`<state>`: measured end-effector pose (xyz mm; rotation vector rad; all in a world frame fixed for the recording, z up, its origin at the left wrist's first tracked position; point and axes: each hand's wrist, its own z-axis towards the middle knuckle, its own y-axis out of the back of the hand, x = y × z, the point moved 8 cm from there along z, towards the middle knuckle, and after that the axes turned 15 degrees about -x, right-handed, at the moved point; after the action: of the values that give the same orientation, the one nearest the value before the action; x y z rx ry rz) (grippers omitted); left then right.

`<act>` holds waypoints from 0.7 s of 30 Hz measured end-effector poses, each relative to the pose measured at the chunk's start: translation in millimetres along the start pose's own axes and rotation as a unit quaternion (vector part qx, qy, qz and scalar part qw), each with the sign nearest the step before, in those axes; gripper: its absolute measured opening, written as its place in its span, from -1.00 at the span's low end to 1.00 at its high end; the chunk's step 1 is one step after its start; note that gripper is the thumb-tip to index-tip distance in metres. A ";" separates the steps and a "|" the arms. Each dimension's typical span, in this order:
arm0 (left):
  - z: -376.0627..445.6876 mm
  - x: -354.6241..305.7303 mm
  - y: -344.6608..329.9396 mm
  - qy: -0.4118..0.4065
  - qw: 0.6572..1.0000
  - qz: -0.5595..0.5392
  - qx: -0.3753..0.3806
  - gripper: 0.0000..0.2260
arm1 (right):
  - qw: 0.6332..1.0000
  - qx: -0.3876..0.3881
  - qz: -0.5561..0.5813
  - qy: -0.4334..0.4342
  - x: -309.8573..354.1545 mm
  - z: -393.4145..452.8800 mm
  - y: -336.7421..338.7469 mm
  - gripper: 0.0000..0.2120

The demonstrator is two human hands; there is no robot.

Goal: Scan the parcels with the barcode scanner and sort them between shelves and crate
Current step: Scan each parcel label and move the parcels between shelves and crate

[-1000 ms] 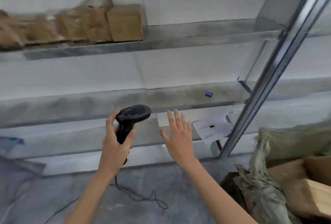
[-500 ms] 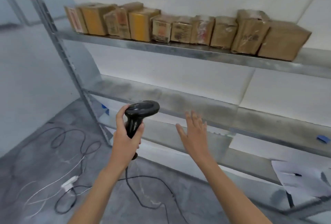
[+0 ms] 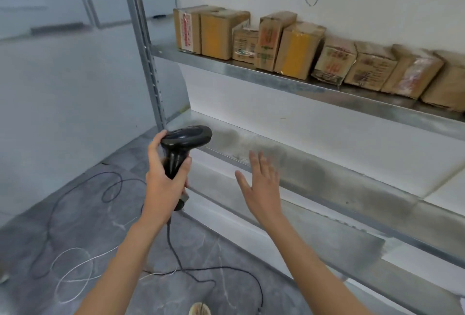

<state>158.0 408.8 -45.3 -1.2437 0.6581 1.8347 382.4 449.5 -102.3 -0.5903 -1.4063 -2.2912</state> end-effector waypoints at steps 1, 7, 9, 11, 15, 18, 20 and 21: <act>17.5 4.2 2.5 -0.005 1.000 0.000 -0.005 -0.42 | 1.000 0.001 0.007 0.007 11.0 12.9 -14.3 -0.39; 137.1 18.0 3.1 -0.031 0.999 0.027 -0.008 -0.43 | 0.999 -0.007 0.028 0.024 80.5 106.0 -78.3 -0.33; 176.8 18.9 1.9 -0.044 0.999 0.020 -0.012 -0.43 | 0.999 -0.020 0.023 0.042 104.9 139.3 -93.3 -0.33; 212.4 20.6 1.2 -0.054 0.998 0.008 -0.022 -0.43 | 0.998 -0.029 0.014 0.057 127.6 169.4 -105.1 -0.37; 273.8 28.5 -5.5 -0.049 0.998 -0.030 -0.040 -0.43 | 0.996 -0.052 0.020 0.070 169.6 221.5 -108.4 -0.38; 320.8 32.3 -15.1 -0.045 0.995 -0.080 -0.042 -0.44 | 0.990 -0.109 0.021 0.089 198.4 263.4 -103.6 -0.37; 351.0 33.4 -24.1 -0.045 0.992 -0.110 -0.034 -0.44 | 0.983 -0.152 0.003 0.101 215.8 290.7 -101.0 -0.36; 366.1 34.2 -29.0 -0.046 0.991 -0.121 -0.029 -0.44 | 0.979 -0.174 -0.017 0.106 224.5 305.2 -99.7 -0.35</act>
<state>-9.1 719.5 62.5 -1.2121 0.3868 1.7081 187.7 742.9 69.6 -0.4054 -0.9295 -2.5613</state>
